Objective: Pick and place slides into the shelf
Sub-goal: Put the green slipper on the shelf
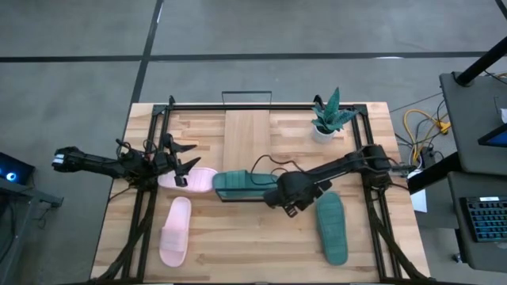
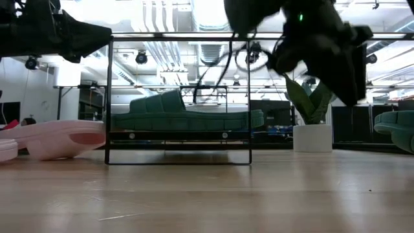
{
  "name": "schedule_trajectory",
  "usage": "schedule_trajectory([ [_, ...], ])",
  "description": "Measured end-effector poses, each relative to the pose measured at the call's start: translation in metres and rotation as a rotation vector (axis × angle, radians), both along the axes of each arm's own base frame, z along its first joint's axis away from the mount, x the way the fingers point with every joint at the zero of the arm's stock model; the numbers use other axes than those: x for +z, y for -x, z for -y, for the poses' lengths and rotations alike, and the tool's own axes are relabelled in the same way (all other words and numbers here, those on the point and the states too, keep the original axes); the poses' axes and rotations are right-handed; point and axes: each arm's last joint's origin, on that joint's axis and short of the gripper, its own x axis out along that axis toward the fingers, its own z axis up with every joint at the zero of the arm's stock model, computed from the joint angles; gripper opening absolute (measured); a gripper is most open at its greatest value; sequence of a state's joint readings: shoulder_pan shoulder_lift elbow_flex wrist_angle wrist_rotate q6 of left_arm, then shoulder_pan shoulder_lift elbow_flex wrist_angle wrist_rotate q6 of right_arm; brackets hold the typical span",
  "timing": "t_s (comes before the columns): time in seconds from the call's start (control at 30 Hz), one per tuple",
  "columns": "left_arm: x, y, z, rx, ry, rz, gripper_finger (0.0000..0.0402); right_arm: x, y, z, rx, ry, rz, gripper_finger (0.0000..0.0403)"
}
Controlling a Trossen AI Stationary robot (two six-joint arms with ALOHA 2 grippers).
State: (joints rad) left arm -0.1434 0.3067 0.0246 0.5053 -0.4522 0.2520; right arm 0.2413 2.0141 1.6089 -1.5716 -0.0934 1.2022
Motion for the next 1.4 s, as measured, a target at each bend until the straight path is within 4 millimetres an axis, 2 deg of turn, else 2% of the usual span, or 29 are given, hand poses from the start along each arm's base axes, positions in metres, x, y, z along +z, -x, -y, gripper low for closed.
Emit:
schedule_trajectory([
  [0.17, 0.000, 0.000, 0.000, 0.000, 0.000, 0.000, 0.0196, 0.040, 0.017, 0.000, 0.032, 0.031, 0.138, 0.0117],
  [0.27, 0.000, 0.000, 0.000, 0.000, 0.000, 0.000, 0.0196, 0.064, 0.031, -0.011, 0.083, 0.045, 0.235, 0.0108],
  [0.4, 0.000, 0.000, 0.000, 0.000, 0.000, -0.001, 0.0196, 0.092, 0.051, -0.039, 0.247, 0.119, 0.428, 0.0098],
  [0.6, 0.000, 0.000, 0.000, 0.000, 0.000, -0.002, 0.0196, 0.123, 0.073, -0.100, 0.490, 0.313, 0.768, 0.0084],
  [0.67, 0.000, 0.000, 0.000, 0.000, 0.000, -0.002, 0.0196, 0.126, 0.078, -0.120, 0.602, 0.400, 0.844, 0.0080],
  [0.77, 0.000, 0.000, 0.000, 0.000, 0.001, -0.001, 0.0196, 0.123, 0.080, -0.152, 0.756, 0.649, 0.970, 0.0076],
  [0.83, 0.000, 0.000, 0.000, -0.001, 0.001, -0.001, 0.0196, 0.119, 0.078, -0.171, 0.876, 0.743, 0.984, 0.0075],
  [0.93, 0.000, 0.000, 0.000, -0.001, 0.001, -0.001, 0.0196, 0.113, 0.071, -0.193, 0.983, 0.773, 0.962, 0.0075],
  [1.1, 0.000, 0.000, 0.000, -0.002, 0.005, 0.001, 0.0196, 0.104, 0.045, -0.218, 1.077, 0.741, 0.913, 0.0093],
  [1.17, 0.000, 0.000, 0.000, -0.002, 0.005, 0.001, 0.0196, 0.100, 0.034, -0.227, 1.131, 0.706, 0.885, 0.0111],
  [1.27, 0.000, 0.000, 0.000, -0.002, 0.007, 0.003, 0.0196, 0.100, 0.020, -0.230, 1.107, 0.605, 0.869, 0.0147],
  [1.4, 0.001, 0.000, 0.000, -0.003, 0.009, 0.012, 0.0196, 0.098, 0.015, -0.209, 0.891, 0.443, 0.781, 0.0198],
])
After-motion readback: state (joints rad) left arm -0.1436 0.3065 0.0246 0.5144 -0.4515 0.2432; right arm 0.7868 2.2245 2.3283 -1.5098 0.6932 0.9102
